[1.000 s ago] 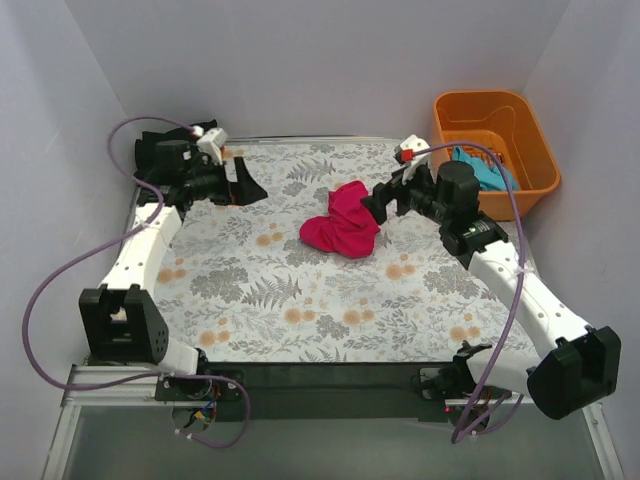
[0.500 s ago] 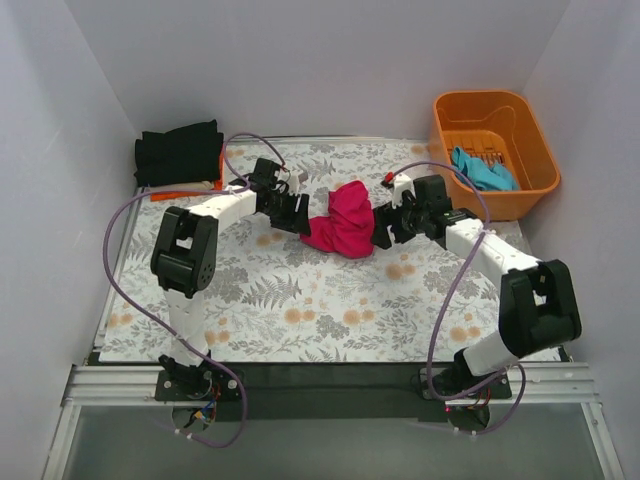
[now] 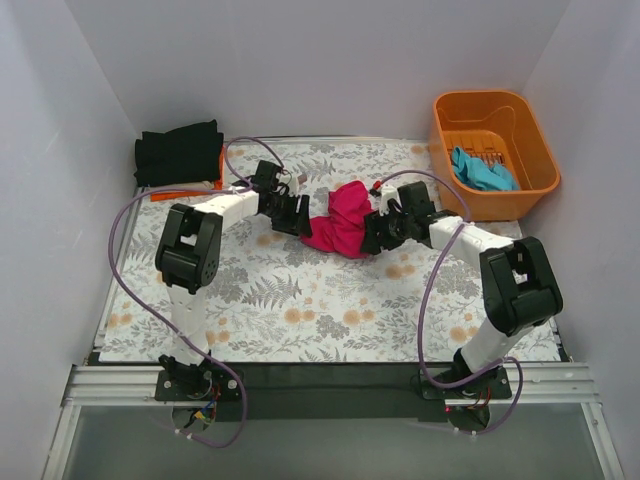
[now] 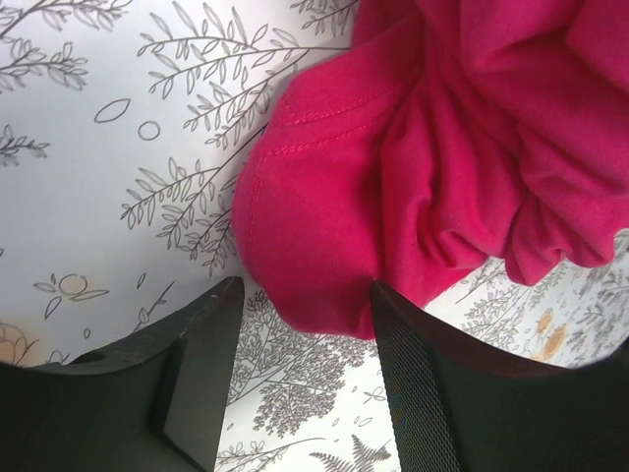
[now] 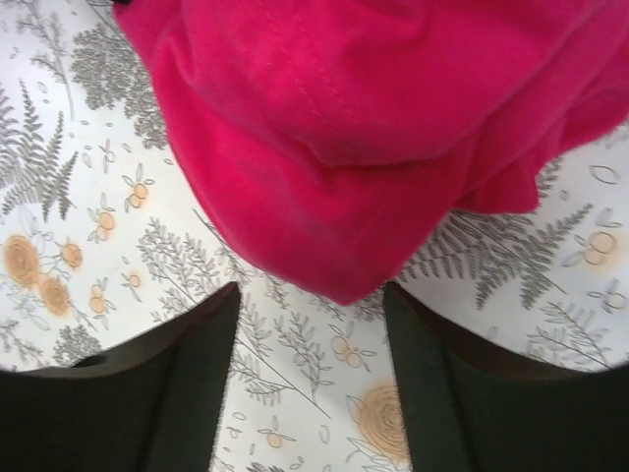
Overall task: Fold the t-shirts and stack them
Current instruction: Flatten the tshirt out
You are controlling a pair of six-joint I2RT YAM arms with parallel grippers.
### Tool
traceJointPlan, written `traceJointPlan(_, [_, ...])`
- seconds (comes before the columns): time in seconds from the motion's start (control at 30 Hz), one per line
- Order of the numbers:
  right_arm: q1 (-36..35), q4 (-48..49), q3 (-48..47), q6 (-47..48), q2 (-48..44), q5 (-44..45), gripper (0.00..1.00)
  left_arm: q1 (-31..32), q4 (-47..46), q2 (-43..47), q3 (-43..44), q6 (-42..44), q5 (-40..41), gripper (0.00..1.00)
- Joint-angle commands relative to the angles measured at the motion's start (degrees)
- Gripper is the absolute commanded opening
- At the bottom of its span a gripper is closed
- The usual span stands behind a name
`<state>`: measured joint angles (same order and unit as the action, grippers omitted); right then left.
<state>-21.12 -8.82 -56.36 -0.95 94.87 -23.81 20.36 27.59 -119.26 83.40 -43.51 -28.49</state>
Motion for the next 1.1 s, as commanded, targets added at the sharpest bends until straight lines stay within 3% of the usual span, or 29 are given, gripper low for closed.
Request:
traceJointPlan(0.0, [-0.8, 2.5, 0.1, -1.6, 2.0, -1.8, 0.51, 0.0, -1.1, -1.2, 1.6, -1.9, -3.0, 0.50])
traceJointPlan(0.1, [-0.7, 2.2, 0.2, -1.5, 2.3, -2.1, 0.46, -0.1, -1.1, -2.0, 2.5, -2.5, -4.7, 0.45])
traceJointPlan(0.17, [-0.8, 1.6, 0.0, -1.3, 1.9, -2.6, 0.40, 0.0, -1.6, -2.0, 2.6, -2.7, -5.5, 0.31])
traceJointPlan(0.23, [-0.7, 0.9, -0.5, -1.1, 0.7, -2.6, 0.24, 0.0, -1.7, -2.0, 2.8, -2.8, -5.7, 0.18])
traceJointPlan(0.27, [-0.8, 0.1, -0.7, -0.9, 0.1, -2.4, 0.15, 0.0, -1.8, -1.9, 3.1, -2.9, -5.7, 0.00])
traceJointPlan(0.3, [-0.7, -0.4, -1.0, -0.6, -0.5, -2.3, 0.02, -0.1, -1.5, -1.2, 3.4, -3.0, -5.5, 0.00])
traceJointPlan(0.47, [0.5, -5.9, -6.8, 4.8, -7.2, 0.5, 0.01, -4.4, -3.6, 7.3, 2.2, -5.9, -6.4, 0.00])
traceJointPlan(0.6, [2.9, -7.4, -11.7, 8.9, -12.4, 1.4, 0.01, -12.1, -6.1, 18.2, 1.6, -7.9, -7.1, 0.00])
traceJointPlan(0.73, [5.1, -7.0, -20.1, 11.6, -10.3, 2.3, 0.01, -15.7, -7.6, 20.7, 8.2, -8.3, -3.0, 0.00])
traceJointPlan(0.87, [7.5, -7.2, -35.5, 11.1, -2.7, 1.9, 0.01, -18.4, -9.3, 17.9, 19.4, -9.8, -0.5, 0.00])
traceJointPlan(1.0, [9.6, -10.7, -58.5, 9.7, 5.9, 1.7, 0.01, -19.8, -9.5, 16.2, 30.9, -8.6, 4.0, 0.00])
traceJointPlan(1.07, [10.3, -12.3, -62.9, 9.8, 7.2, 1.7, 0.01, -21.5, -9.1, 16.6, 33.6, -7.8, 4.8, 0.00])
